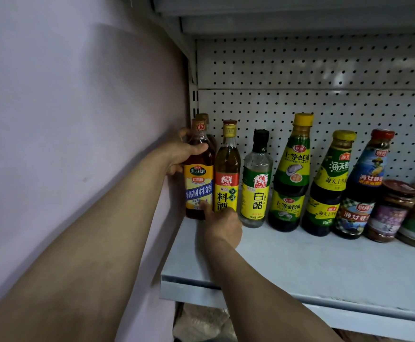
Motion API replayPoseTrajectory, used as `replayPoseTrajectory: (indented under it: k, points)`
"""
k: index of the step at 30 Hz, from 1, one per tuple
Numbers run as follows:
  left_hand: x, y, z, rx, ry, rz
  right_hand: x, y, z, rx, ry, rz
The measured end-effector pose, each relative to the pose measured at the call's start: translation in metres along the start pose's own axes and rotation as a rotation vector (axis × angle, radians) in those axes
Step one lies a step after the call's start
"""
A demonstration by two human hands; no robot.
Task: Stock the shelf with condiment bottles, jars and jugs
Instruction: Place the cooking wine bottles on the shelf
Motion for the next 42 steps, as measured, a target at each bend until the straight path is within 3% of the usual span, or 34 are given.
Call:
replayPoseTrajectory:
  k: [15, 19, 22, 29, 35, 42]
  points:
    - [-0.004, -0.008, 0.003, 0.024, 0.079, 0.007, -0.002, 0.000, -0.003, -0.025, -0.003, 0.026]
    - [-0.008, 0.002, 0.006, 0.193, 0.034, 0.092, 0.004, 0.001, -0.013, -0.175, -0.158, -0.012]
    - [-0.023, 0.019, 0.005, 0.350, 0.053, 0.070, 0.010, 0.000, -0.034, -0.278, -0.115, -0.075]
    - [-0.068, 0.115, 0.035, 0.448, 0.157, 0.106, 0.031, 0.009, -0.108, -0.375, 0.004, -0.240]
    - [-0.122, 0.206, 0.079, 0.360, 0.146, -0.054, 0.056, 0.053, -0.168, -0.496, 0.072, -0.292]
    - [-0.165, 0.310, 0.138, 0.410, 0.095, -0.092, 0.097, 0.118, -0.235, -0.616, 0.161, -0.476]
Point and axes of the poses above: each hand's wrist, its own y-axis away from the middle knuckle, its own z-axis out of the palm, x = y × z, the point moved 4 cm from there along -y, towards the middle knuckle, and after that the axes turned 9 degrees about -z, right-handed, at the moved point
